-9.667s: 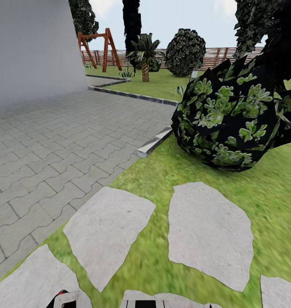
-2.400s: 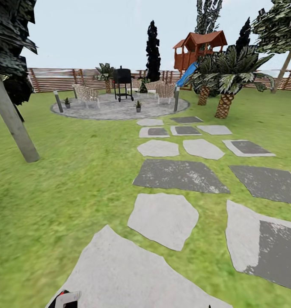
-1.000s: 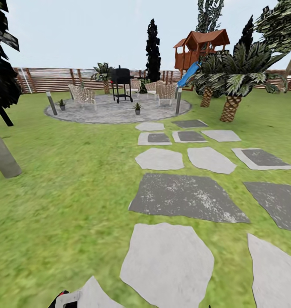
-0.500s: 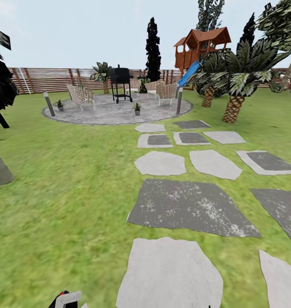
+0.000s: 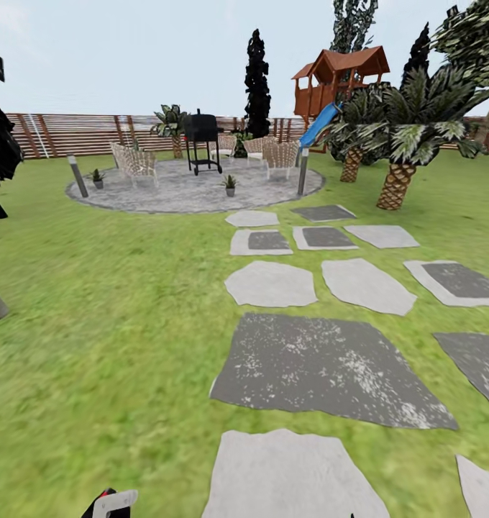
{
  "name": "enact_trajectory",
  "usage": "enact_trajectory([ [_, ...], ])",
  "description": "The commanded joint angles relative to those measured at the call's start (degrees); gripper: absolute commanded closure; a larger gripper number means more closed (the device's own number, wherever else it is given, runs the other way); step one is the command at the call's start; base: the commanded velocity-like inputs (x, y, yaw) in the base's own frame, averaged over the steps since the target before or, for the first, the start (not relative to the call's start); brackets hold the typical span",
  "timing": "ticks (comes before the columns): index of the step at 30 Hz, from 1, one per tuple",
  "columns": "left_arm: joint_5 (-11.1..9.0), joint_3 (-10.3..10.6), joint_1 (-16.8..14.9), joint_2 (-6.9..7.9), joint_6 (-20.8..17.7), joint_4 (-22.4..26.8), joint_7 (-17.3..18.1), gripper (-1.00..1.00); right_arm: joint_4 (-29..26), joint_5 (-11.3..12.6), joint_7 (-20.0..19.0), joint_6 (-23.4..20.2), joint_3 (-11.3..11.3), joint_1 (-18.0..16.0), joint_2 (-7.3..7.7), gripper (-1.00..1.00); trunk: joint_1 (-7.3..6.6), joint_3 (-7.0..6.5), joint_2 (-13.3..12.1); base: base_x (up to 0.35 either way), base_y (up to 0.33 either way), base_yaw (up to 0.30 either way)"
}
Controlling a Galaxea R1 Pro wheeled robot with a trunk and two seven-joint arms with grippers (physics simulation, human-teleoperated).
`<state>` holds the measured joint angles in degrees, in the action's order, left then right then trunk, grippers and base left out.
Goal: Pick up the pesticide atomizer in the garden and spray insectifuge to fully cover both potted plants in the garden.
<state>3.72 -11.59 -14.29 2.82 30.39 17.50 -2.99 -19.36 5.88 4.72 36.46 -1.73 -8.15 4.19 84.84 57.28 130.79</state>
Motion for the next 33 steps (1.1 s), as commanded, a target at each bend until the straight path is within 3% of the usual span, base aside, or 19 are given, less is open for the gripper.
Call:
enact_trajectory([
  [1, 0.41, -0.07, -0.04, -0.01, 0.19, -0.03, -0.3, 1.0, 0.03, 0.54, -0.07, 0.19, -0.2, -0.03, 0.02, -1.0, 0.02, 0.05, 0.02, 0.337, -0.041, 0.0],
  [33, 0.41, -0.03, -0.04, -0.02, 0.15, -0.08, -0.31, 1.0, 0.03, 0.54, -0.07, 0.19, -0.2, -0.03, -0.03, -1.0, 0.02, 0.05, 0.02, 0.337, -0.138, 0.0],
])
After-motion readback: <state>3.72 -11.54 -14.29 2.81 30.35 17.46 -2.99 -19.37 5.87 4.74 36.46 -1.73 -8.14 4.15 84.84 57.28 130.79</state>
